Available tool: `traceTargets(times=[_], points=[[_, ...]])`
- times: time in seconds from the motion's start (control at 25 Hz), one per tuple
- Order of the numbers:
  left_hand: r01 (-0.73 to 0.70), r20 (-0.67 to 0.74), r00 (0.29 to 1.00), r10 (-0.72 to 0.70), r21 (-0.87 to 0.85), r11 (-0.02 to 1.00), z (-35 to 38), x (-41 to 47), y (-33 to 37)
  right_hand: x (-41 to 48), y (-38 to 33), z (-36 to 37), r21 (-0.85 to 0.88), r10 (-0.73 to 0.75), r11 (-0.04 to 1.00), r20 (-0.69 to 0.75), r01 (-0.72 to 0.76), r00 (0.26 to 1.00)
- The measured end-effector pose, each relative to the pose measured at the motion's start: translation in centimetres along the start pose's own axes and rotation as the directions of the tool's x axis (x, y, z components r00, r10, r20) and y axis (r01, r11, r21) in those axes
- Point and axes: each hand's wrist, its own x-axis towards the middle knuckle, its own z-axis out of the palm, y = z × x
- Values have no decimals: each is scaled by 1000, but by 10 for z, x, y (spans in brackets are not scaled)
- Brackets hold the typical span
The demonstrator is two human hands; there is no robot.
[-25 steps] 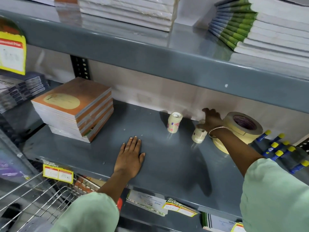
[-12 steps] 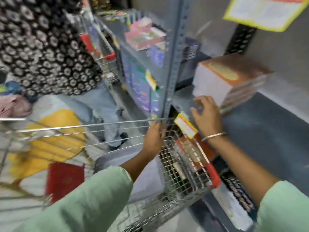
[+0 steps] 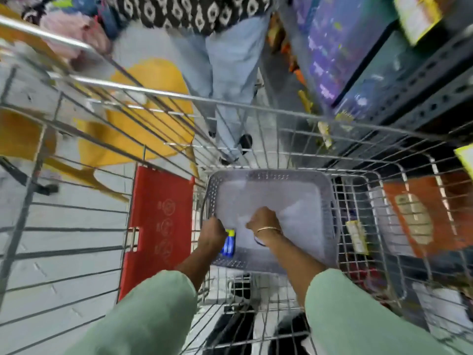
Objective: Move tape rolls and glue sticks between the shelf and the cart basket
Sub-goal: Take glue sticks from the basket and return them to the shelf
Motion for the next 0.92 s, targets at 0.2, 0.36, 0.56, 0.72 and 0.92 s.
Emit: traceTargets(times=[0.2,0.36,0.56,0.72,0.92], points=[[52,-26,998,-54,-71,996,36,8,-20,18,7,59,-73,83,994,-18,-84,996],[15,-19,1000,-15,-32,999,51,10,-22,25,7,73,-127,92,987,-30,-95,995],[14,-131,991,-25,-81,997,60,7,-25,29,11,86,-155,130,978,-67,-139,989],[29,-149,988,-43,-94,995,60,6,-29,29,11,89,-136,111,983,-69,-119,991],[58,-148,986,-82,-158,986,64,14,-35,31,7,90,-74,124,989,-72,-129,990]])
